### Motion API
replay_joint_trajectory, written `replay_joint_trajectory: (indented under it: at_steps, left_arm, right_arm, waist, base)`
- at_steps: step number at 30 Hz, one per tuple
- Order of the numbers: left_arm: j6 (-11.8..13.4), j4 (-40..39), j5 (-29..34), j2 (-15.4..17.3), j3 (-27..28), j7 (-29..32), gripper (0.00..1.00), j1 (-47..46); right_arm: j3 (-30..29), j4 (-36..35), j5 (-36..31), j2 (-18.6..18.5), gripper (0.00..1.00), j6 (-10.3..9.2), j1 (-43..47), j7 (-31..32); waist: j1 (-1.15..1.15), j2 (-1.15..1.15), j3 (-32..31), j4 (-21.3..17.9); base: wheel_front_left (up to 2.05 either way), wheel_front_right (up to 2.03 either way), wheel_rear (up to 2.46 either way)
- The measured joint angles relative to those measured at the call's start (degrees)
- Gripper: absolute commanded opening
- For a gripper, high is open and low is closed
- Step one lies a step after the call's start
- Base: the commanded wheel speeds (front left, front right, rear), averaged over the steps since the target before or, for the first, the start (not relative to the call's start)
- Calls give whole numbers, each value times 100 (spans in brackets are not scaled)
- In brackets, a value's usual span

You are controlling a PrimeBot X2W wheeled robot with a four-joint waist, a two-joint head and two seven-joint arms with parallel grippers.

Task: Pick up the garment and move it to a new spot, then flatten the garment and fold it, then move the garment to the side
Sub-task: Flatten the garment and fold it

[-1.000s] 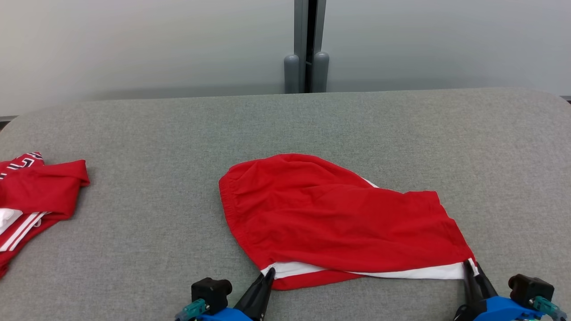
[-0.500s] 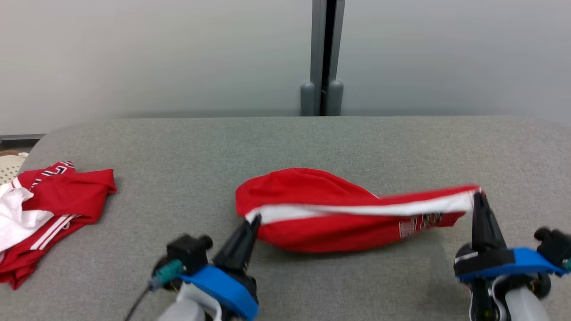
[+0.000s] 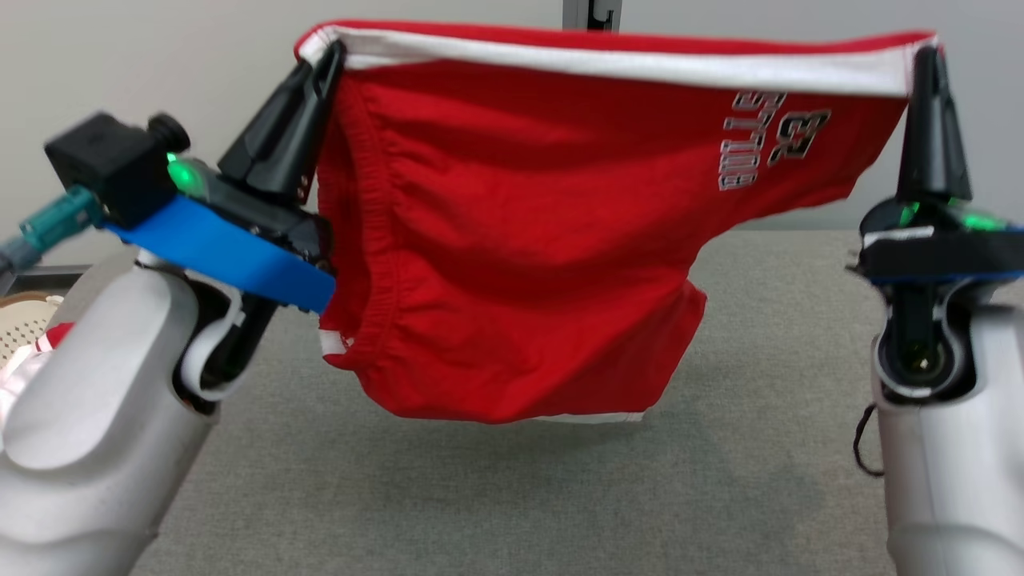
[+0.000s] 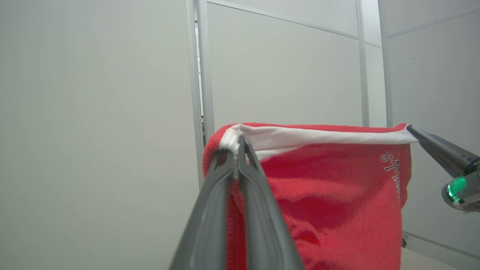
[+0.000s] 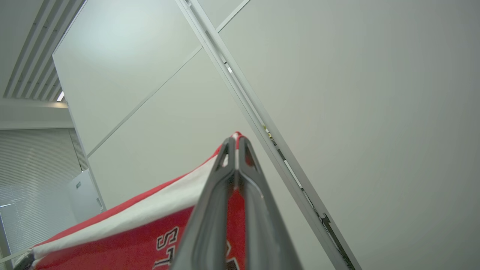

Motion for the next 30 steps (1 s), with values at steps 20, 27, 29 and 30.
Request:
replay_joint_trajectory:
  at_steps: [20, 27, 29, 30]
  left_arm:
    - [-13, 1963, 107, -617, 3, -352, 0, -2116]
    - [-14, 2279, 92, -922, 230, -366, 0, -703]
    - [-14, 2336, 75, -1087, 289, -366, 0, -44]
    - [-14, 2352, 71, -1170, 345, -366, 0, 294]
  right_arm:
    - [-542, 2426, -1562, -20, 0, 2, -3290, -371]
    - [-234, 2750, -1211, 5, 0, 3, -1853, -399]
    - [-194, 2740, -1054, 11, 0, 5, -1240, -399]
    - [-163, 2742, -988, 10, 0, 5, -903, -399]
  waist:
    - [2, 0, 1435, -285]
    - [2, 0, 1391, -374]
    - [1, 0, 1343, -374]
    - [1, 0, 1317, -372]
  base:
    - [0, 0, 0]
    - [0, 0, 0]
    - [0, 0, 0]
    - [0, 0, 0]
